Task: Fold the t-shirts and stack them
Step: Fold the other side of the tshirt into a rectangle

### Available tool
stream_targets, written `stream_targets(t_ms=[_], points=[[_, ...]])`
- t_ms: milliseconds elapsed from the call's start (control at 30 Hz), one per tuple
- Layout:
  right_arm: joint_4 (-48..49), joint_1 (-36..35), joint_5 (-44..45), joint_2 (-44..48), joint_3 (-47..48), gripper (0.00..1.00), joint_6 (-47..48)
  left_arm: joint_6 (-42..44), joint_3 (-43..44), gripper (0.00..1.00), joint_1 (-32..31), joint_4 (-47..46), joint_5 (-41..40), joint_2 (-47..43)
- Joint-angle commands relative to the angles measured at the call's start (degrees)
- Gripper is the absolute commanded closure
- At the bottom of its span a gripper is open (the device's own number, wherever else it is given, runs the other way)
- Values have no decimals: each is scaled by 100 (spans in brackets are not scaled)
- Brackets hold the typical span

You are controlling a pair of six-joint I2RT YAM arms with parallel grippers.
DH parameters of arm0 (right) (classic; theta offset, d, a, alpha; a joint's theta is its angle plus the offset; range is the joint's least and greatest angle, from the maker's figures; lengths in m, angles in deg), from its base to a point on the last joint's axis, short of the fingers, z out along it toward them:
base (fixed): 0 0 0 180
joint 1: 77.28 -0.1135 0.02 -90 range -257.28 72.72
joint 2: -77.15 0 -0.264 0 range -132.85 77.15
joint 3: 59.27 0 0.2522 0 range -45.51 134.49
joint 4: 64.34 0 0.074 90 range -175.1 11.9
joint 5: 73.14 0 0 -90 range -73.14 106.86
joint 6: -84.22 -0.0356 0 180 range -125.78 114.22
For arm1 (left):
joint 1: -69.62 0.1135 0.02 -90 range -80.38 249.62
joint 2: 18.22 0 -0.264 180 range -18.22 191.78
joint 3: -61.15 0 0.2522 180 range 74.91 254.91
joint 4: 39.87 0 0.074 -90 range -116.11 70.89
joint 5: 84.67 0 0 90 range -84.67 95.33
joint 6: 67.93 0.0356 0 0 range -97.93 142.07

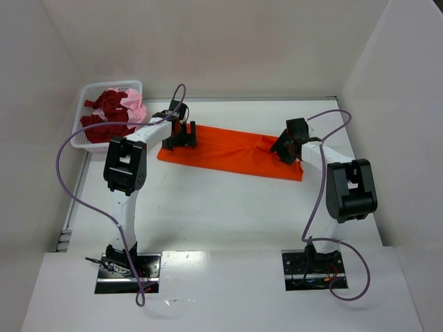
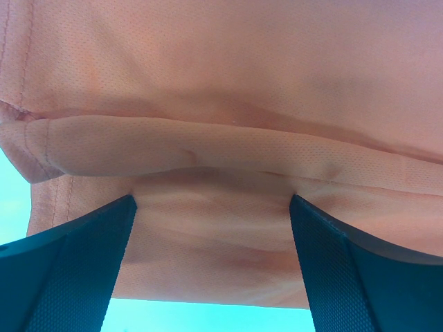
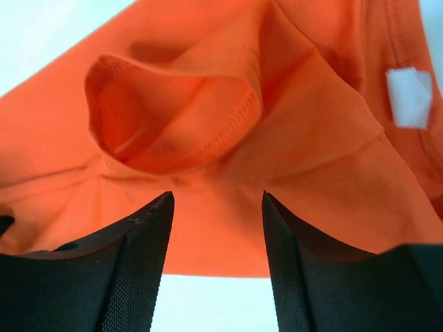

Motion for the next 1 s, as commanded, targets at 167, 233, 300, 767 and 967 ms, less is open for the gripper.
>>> stream_targets(t_ms=[167, 233, 300, 767, 967], points=[[594, -36, 196, -454, 429, 47, -332, -31, -122, 0, -29, -39, 341, 495], [595, -36, 248, -516, 429, 49, -411, -31, -122, 0, -29, -39, 341, 495], [595, -36, 318, -516, 429, 50, -411, -31, -122, 0, -29, -39, 341, 495], [780, -36, 556, -841, 621, 52, -517, -31, -122, 0, -29, -39, 341, 495], [780, -36, 609, -965, 675, 57, -517, -31, -122, 0, -29, -39, 341, 495]])
